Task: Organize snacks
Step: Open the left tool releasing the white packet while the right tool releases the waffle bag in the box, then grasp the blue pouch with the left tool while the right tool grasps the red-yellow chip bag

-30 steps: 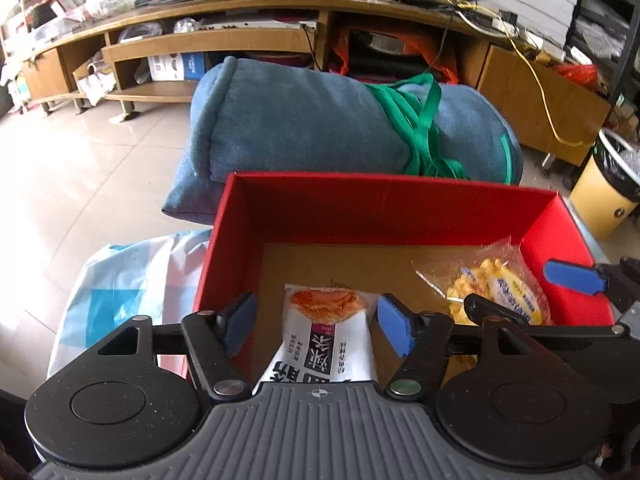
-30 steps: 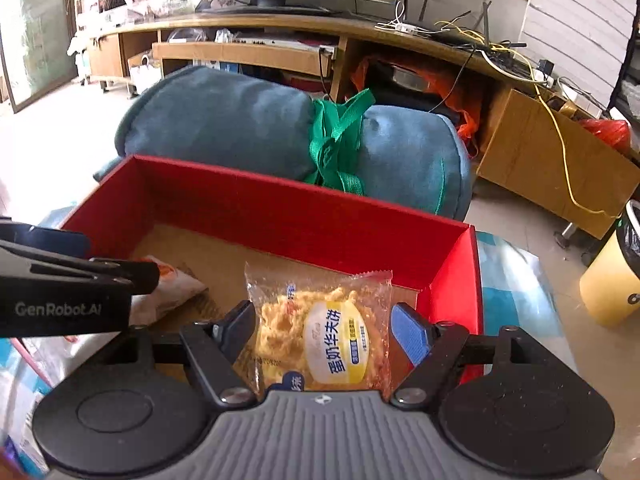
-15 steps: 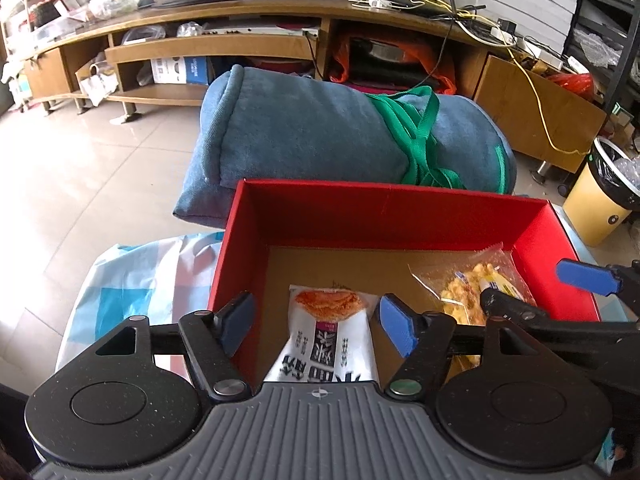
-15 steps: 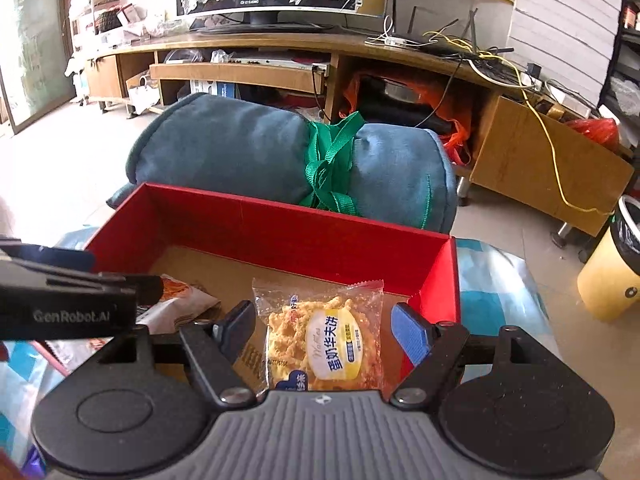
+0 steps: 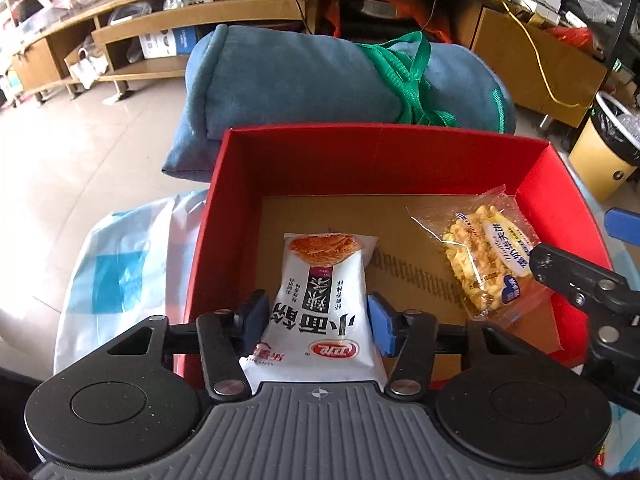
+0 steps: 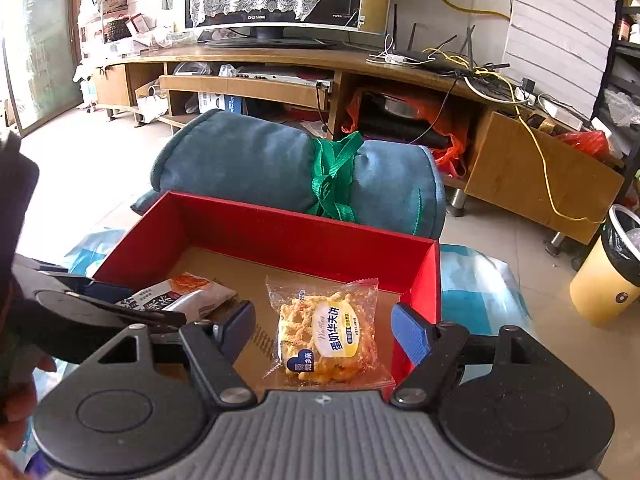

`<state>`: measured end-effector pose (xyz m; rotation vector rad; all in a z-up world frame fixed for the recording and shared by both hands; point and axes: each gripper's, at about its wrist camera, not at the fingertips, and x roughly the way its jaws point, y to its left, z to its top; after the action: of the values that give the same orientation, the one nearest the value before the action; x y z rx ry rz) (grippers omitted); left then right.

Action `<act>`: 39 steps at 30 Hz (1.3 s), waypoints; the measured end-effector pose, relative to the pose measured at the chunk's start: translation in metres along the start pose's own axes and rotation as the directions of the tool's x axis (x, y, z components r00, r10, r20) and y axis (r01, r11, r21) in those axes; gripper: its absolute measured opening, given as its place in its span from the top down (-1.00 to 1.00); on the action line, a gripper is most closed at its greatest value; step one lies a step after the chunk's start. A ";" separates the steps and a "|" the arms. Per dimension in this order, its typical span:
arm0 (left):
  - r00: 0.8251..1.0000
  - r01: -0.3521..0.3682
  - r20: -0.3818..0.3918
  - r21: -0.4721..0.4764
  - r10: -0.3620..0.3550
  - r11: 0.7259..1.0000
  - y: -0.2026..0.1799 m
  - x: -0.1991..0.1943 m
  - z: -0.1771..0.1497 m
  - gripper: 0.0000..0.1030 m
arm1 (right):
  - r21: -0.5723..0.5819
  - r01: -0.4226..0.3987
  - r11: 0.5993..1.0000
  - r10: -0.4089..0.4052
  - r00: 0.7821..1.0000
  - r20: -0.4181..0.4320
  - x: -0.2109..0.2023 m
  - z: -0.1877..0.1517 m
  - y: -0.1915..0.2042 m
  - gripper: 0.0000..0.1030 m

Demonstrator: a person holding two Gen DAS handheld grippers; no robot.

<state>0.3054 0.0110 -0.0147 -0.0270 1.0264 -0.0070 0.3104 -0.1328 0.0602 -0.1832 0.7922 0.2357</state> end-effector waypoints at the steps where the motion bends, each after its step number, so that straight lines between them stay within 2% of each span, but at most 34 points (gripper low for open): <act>1: 1.000 -0.001 0.000 -0.002 0.001 1.000 -0.001 0.001 0.000 -0.13 | 0.004 0.000 1.000 0.000 1.000 -0.001 0.001 0.000 -0.001 -0.36; 7: 1.000 -0.004 -0.004 -0.002 0.004 1.000 -0.002 0.010 0.000 -0.14 | 0.010 0.004 1.000 -0.003 1.000 -0.012 0.003 -0.002 -0.002 -0.36; 11: 0.999 -0.013 0.051 0.022 0.012 1.000 -0.006 -0.003 0.001 -0.39 | 0.011 0.002 1.000 -0.002 1.000 -0.017 0.000 -0.003 0.000 -0.36; 24: 0.998 0.025 0.063 -0.002 -0.025 1.000 0.001 -0.028 -0.010 -0.40 | 0.038 0.030 0.999 -0.029 0.999 -0.040 -0.016 -0.017 -0.005 -0.36; 39: 0.996 0.074 0.053 -0.031 -0.073 0.997 0.021 -0.060 -0.047 -0.49 | 0.017 0.019 1.000 -0.017 0.994 -0.107 -0.040 -0.054 -0.003 -0.36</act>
<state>0.2344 0.0326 0.0114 -0.0941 0.9728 -0.0564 0.2473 -0.1552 0.0526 -0.1869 0.8986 0.2026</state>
